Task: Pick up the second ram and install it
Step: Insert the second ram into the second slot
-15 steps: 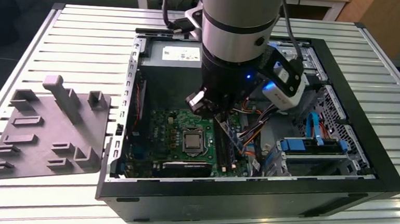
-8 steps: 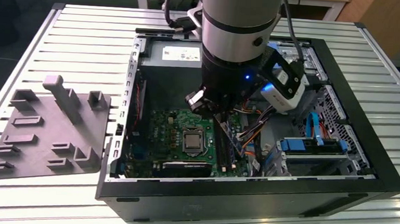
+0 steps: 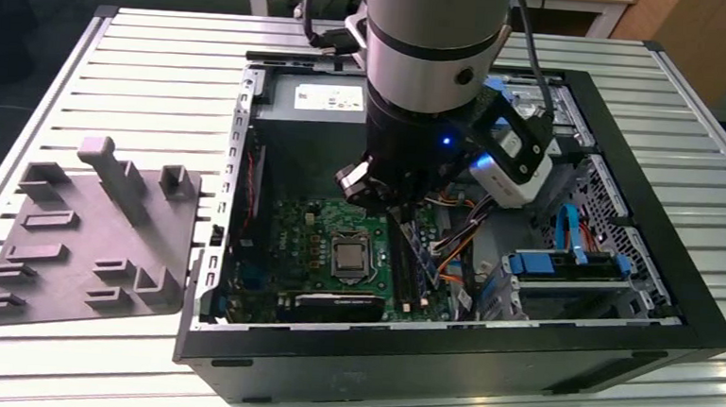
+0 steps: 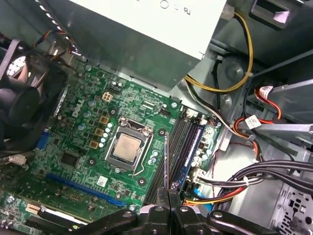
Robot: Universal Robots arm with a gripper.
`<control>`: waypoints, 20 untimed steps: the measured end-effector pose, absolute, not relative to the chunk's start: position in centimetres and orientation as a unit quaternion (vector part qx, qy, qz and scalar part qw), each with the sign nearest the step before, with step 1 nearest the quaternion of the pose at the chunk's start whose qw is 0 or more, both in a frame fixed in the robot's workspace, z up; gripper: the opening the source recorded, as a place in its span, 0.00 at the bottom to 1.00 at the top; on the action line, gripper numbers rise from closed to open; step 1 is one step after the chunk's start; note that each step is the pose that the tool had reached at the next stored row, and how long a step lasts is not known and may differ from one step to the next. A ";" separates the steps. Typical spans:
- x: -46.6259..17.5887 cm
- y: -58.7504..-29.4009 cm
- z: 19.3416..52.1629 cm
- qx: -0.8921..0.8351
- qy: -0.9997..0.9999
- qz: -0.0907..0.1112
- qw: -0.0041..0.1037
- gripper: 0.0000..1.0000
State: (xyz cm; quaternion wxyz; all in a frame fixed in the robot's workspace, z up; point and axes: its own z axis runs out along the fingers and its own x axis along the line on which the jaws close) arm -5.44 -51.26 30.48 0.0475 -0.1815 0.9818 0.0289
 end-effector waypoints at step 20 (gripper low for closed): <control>-5.4 -51.3 30.5 -0.106 0.993 0.025 0.050 0.11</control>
